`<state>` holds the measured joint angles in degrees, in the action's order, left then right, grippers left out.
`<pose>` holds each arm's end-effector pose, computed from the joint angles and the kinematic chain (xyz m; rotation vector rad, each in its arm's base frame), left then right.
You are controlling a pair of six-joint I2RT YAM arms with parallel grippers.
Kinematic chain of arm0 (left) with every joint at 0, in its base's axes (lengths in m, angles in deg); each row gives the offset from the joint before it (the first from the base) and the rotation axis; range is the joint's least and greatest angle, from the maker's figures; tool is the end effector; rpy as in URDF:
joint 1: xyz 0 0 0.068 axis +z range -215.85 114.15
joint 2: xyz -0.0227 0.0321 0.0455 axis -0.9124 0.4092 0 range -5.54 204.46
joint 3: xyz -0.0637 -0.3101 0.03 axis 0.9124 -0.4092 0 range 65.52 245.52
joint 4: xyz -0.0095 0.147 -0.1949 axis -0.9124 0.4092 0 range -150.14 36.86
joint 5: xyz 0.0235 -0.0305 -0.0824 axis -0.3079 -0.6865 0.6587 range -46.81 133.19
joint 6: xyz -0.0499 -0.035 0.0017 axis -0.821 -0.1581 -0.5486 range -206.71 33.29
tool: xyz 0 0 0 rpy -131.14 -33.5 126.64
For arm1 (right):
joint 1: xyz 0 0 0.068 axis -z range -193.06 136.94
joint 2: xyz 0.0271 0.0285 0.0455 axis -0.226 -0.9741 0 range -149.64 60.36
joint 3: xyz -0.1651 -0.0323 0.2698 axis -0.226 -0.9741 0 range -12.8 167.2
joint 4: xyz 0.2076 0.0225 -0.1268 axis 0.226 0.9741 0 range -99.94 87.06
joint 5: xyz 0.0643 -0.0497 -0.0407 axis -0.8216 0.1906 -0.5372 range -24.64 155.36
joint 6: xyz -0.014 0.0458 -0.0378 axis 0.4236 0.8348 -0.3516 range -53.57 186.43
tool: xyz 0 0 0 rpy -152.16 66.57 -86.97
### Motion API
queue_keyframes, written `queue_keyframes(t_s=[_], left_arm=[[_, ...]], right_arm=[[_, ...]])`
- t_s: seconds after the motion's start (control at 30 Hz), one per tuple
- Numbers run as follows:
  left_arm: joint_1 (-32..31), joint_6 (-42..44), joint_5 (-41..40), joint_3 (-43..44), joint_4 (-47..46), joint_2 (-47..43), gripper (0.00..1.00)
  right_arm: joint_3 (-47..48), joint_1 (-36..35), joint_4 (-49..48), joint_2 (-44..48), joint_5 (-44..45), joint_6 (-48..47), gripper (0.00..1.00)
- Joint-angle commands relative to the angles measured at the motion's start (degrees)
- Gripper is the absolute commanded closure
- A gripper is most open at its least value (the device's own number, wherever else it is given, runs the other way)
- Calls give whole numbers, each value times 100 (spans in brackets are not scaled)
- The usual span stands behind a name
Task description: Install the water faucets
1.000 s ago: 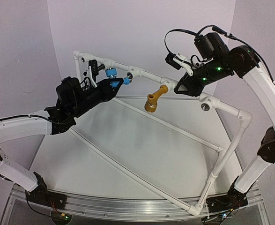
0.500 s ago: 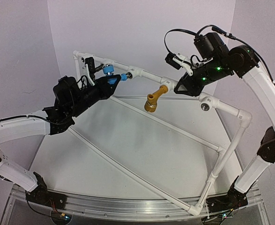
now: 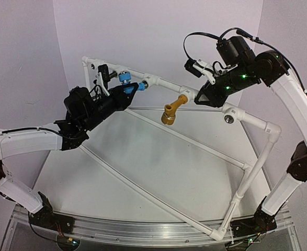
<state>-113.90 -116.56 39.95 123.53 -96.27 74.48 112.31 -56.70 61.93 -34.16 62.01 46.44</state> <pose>0.2122 -0.2323 0.4191 0.1726 1.4012 -1.1068 0.2143 0.2081 0.5109 -1.2414 1.9432 0.2802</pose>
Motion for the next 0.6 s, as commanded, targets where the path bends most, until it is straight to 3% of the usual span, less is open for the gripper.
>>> queue_keyframes(t_s=[0.0,0.57], left_arm=[[-3,169,-101,285,-498,154,100],[-279,1052,-802,-27,-915,-104,100]], right_arm=[[15,-92,-81,-216,-365,102,100],[56,-92,-71,-255,-339,138,100]])
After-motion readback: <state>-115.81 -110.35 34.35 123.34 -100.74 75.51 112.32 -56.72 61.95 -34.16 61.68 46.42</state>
